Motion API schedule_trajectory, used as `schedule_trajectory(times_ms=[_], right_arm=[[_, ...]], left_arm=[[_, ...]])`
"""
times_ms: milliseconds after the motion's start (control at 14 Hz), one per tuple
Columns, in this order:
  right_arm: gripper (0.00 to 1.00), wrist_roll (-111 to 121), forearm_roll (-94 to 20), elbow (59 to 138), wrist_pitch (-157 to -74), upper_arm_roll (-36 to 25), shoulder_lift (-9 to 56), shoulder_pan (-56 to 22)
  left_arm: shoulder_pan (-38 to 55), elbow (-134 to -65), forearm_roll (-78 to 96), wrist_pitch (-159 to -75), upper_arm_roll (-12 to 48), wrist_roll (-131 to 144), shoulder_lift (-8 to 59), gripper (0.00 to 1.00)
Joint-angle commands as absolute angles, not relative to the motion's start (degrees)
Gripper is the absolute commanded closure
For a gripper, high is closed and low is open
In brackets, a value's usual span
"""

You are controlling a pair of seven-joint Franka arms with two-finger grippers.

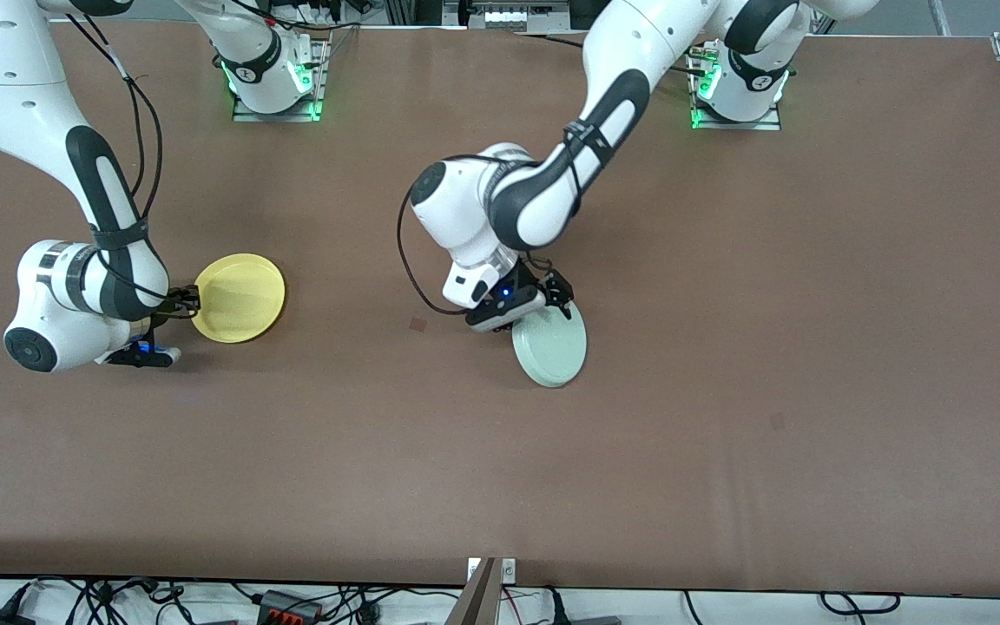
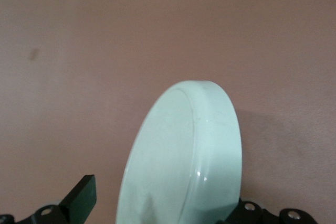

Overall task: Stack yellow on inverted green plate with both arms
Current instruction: 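Set the inverted green plate down and open the left gripper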

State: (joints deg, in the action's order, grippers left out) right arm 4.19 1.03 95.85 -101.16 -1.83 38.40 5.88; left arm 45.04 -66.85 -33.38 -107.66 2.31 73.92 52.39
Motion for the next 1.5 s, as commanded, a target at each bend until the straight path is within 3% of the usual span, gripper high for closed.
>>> schedule_trajectory(times_ms=[0, 143, 357, 643, 1000, 1429], right_arm=[[1.0, 4.57, 0.53, 88.02, -92.41, -1.49, 36.83, 4.75], [1.0, 4.74, 0.35, 82.38, -86.42, -1.49, 36.83, 3.52], [1.0, 4.49, -5.08, 79.64, -84.73, -1.41, 35.52, 1.33], [1.0, 4.22, -5.54, 78.58, -84.29, -1.58, 35.42, -1.85], [1.0, 4.83, -5.71, 78.93, -84.29, -1.85, 36.12, -0.35], [1.0, 4.83, -5.8, 79.1, -84.64, -1.85, 36.65, 0.7]], left_arm=[[42.37, -68.64, -28.23, -111.53, 2.81, 74.97, 51.42, 0.0], [41.75, -68.82, -24.71, -111.45, 2.81, 74.36, 50.2, 0.0], [40.87, -69.7, -24.35, -110.39, 2.9, 74.26, 48.43, 0.0], [40.7, -70.57, -24.35, -99.77, 4.04, 73.92, 44.21, 0.0], [40.87, -74.96, -23.99, -116.69, 4.04, 74.88, 47.1, 0.0], [40.69, -74.88, -21.55, -122.6, 4.04, 74.88, 48.96, 0.0]])
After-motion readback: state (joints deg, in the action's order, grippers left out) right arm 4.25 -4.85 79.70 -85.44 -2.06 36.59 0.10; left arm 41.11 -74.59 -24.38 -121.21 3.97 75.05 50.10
